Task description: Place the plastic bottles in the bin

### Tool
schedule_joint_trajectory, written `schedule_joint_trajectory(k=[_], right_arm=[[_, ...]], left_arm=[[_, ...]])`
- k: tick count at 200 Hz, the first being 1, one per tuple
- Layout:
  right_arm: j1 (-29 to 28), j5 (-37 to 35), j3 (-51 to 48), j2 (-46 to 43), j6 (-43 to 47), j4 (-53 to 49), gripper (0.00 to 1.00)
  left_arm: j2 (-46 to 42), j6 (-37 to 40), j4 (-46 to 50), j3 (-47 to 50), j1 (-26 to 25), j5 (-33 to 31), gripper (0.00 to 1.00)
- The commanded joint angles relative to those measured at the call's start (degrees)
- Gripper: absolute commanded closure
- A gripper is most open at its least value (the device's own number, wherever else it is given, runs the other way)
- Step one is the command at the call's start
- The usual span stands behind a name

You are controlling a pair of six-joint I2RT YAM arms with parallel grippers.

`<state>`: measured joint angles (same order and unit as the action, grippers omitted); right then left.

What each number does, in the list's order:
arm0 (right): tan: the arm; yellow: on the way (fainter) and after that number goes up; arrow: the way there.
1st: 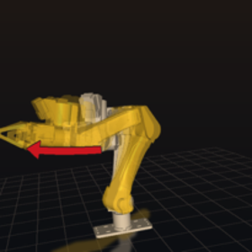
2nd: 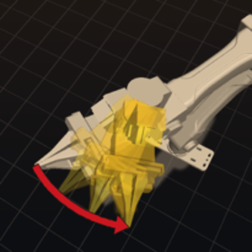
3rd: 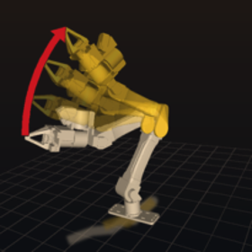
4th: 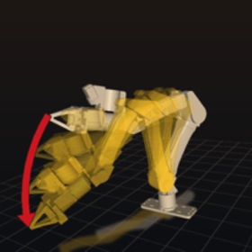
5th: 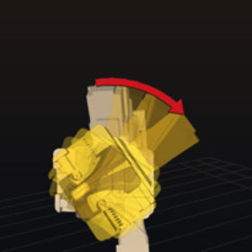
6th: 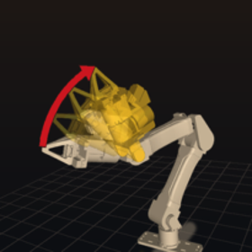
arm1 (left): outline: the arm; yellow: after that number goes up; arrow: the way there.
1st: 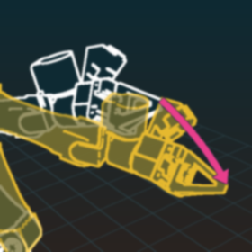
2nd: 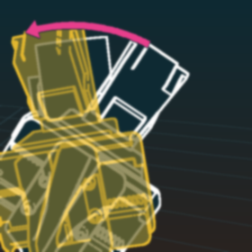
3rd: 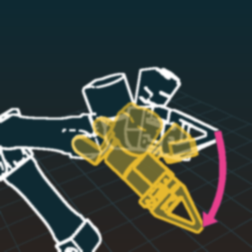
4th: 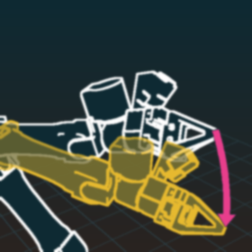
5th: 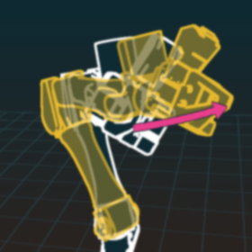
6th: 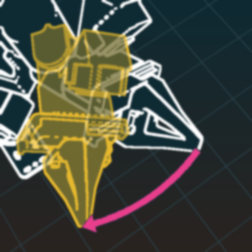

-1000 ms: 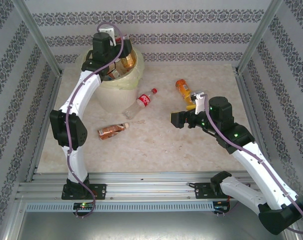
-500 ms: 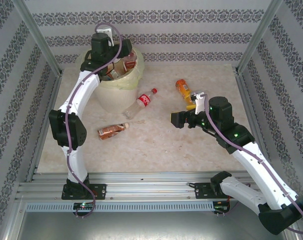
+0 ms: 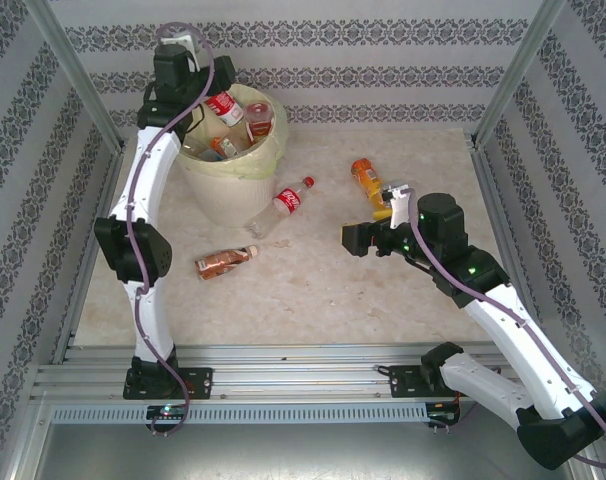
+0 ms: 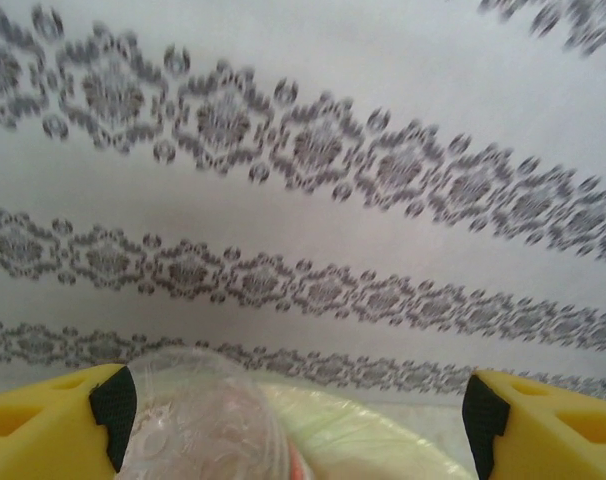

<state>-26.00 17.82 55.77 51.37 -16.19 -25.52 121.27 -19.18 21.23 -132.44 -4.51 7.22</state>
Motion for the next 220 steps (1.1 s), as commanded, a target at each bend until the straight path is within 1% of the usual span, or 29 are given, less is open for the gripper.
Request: schedule_joint_trajectory(k=[1,37,58,79,105,134,166,188,207,220], right_arm=[[0.2,-0.9,1.5,-0.8,0.8,-0.8,0.02],[0.2,-0.7,1.5,-0.6,0.7,-0.8,0.02],[0.2,-0.6,1.3,-0.5,0.7,-0.7,0.02],[0.2,-0.7,1.2,-0.5,0.8,-0.6,0.02],[0.2,-1.7,0.9,0.0,0.6,-0.3,0.02],[0.2,-5.7,1.5,1.5,-0.6,-1.8,0.02],[0.3,-9.3,2.4,4.0,-3.2,-3.8,0.02],[0.5,-10.5,2.8,5.6,-5.4,-4.3,0.02],[0.8,-12.1,3.3,6.8,-7.4,-4.6,0.02],[1.3,-12.4,4.0,7.8,-8.1,-4.9,0.02]], left_arm=[[2.2,2.0,6.0,-2.2,0.5,-0.6,0.18],[2.0,2.2,7.9,-1.0,0.5,-1.2,0.31],[-0.2,1.9,6.2,3.3,0.6,-1.2,0.36],[-3.5,1.5,2.8,7.6,0.6,-1.5,0.36],[-5.1,1.9,3.8,7.1,0.6,-2.1,0.36],[-7.5,1.9,4.9,8.0,0.6,-2.7,0.36],[-12.8,1.2,3.7,12.5,0.6,-0.5,0.31],[-17.3,0.8,3.2,16.3,0.5,2.8,0.22],[-22.5,0.5,2.3,21.5,0.2,5.5,0.15],[-26.3,0.5,1.9,25.2,-0.1,8.5,0.1]])
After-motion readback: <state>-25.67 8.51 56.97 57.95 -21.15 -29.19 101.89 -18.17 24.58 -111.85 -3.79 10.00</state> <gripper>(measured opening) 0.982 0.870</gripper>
